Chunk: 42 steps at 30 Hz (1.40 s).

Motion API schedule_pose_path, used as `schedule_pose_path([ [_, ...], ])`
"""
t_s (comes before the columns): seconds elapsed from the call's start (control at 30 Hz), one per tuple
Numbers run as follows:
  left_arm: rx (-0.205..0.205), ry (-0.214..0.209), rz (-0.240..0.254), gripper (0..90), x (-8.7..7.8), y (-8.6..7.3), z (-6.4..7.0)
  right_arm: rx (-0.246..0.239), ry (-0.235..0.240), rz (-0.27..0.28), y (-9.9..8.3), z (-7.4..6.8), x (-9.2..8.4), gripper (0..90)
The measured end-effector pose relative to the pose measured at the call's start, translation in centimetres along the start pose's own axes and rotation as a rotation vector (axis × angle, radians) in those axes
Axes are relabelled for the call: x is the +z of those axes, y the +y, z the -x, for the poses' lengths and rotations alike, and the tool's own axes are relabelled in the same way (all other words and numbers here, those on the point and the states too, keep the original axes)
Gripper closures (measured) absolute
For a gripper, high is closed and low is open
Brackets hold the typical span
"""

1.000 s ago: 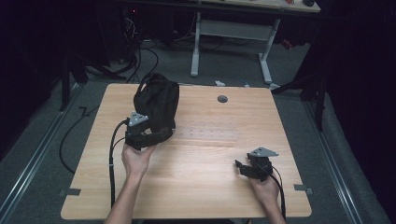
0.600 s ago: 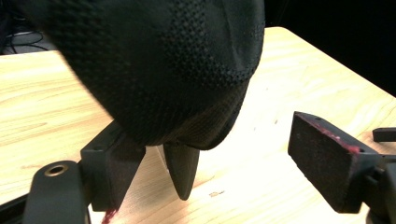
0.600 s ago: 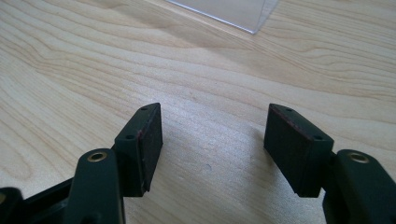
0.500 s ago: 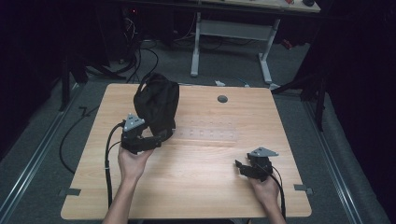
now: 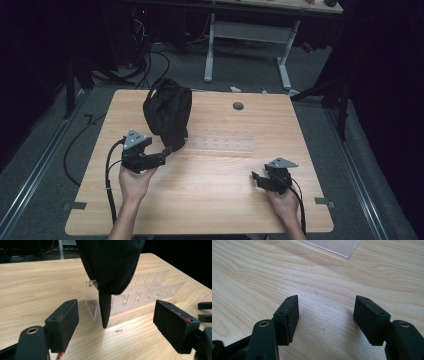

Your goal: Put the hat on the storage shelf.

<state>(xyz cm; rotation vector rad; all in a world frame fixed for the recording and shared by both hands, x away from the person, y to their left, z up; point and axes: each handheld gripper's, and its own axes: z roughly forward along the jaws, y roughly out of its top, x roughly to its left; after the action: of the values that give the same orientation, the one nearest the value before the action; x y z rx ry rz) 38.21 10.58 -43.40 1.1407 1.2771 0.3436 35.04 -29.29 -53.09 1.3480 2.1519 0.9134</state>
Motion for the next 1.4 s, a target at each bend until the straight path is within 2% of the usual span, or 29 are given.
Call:
schedule_pose_path([
  [0.07, 0.017, 0.009, -0.012, 21.9, -0.2, -0.4, -0.2, 0.000, 0.000, 0.000, 0.0, 0.0, 0.0, 37.3],
  [0.47, -0.007, 0.009, -0.021, 23.1, -1.0, -1.3, -1.0, 0.000, 0.000, 0.000, 0.0, 0.0, 0.0, 37.3],
  [0.67, 0.012, 0.015, -0.046, 23.7, -1.1, -2.0, -1.3, 0.000, -0.001, 0.000, 0.0, 0.0, 0.0, 37.3],
  [0.87, 0.005, 0.021, -0.058, 24.6, -1.2, -2.7, -2.0, 0.000, -0.001, 0.000, 0.0, 0.0, 0.0, 37.4],
  [1.1, -0.003, 0.028, -0.043, 28.1, -1.5, -3.1, -2.7, 0.000, -0.001, 0.000, 0.0, 0.0, 0.0, 37.4],
  [1.4, -0.013, 0.059, -0.054, 30.0, -1.3, -3.8, -3.8, 0.000, -0.002, 0.000, 0.0, 0.0, 0.0, 37.3],
])
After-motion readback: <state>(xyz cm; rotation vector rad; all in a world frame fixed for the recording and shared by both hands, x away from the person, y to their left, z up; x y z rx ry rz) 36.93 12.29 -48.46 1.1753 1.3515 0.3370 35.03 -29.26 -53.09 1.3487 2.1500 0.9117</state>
